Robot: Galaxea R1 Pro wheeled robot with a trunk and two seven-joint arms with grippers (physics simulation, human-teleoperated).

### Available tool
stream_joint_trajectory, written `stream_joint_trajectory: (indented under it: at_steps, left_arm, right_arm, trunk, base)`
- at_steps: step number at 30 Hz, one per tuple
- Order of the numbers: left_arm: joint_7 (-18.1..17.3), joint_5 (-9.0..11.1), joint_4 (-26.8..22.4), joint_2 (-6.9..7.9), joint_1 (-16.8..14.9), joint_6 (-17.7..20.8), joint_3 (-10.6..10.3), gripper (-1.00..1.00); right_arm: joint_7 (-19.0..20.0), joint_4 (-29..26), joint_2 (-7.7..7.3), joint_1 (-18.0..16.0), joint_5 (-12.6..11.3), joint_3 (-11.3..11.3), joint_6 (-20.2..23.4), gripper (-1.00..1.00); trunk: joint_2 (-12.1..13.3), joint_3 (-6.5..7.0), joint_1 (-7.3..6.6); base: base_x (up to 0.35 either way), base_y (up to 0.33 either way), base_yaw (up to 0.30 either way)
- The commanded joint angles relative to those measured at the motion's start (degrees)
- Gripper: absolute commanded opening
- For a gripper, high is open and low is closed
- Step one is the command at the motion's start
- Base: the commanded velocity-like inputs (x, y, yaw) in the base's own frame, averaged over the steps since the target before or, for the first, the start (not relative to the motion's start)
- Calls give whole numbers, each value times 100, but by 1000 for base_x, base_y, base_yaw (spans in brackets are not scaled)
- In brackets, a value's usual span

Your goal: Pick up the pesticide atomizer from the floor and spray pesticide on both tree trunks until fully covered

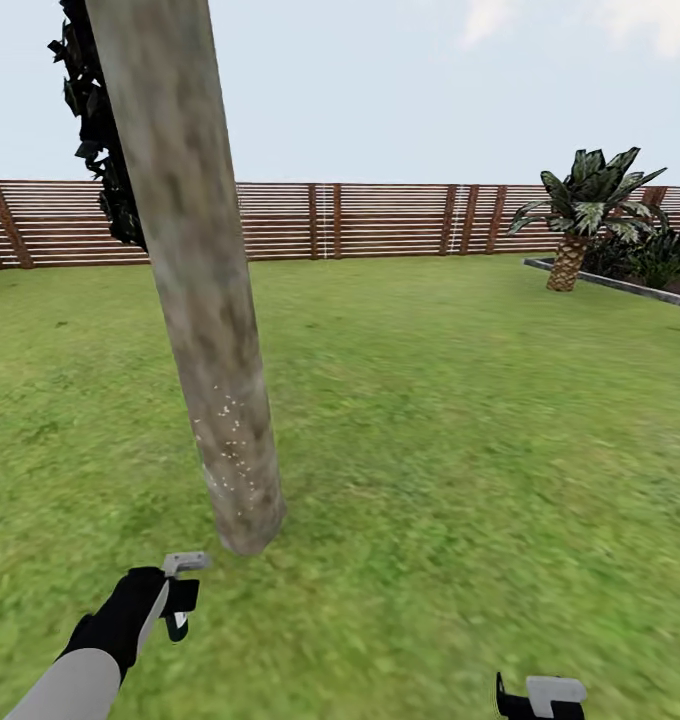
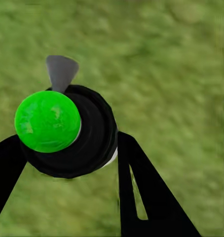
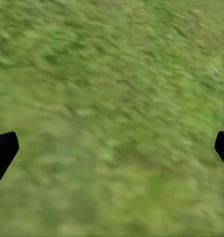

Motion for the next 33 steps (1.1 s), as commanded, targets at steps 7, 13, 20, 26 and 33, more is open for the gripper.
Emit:
stream_joint_trajectory:
  at_steps: [7,13,20,26,33]
  left_arm:
    - [-4,-65,-6,-20,-3,-320,36,-100]
    - [-10,-66,-17,-15,-3,-343,68,-100]
    - [-8,-63,-87,-23,-3,-345,76,-100]
    - [-10,-64,-91,-24,-10,-351,76,-100]
    - [-10,-66,-99,-22,-8,-352,75,-100]
  right_arm:
    - [-37,11,6,-5,61,-26,-12,100]
    - [-52,16,18,-5,61,-26,-12,100]
    - [-52,16,19,-5,61,-26,-12,100]
    - [-52,17,18,-5,61,-26,-12,100]
    - [-52,16,17,-5,61,-26,-12,100]
  trunk:
    - [-2,-5,0]
    - [-2,-5,0]
    - [-2,-5,0]
    - [-2,-5,0]
    - [-2,-5,0]
  base:
    - [33,-270,0]
    - [-27,-274,114]
    - [14,-274,271]
    - [172,-243,118]
    - [143,-247,3]
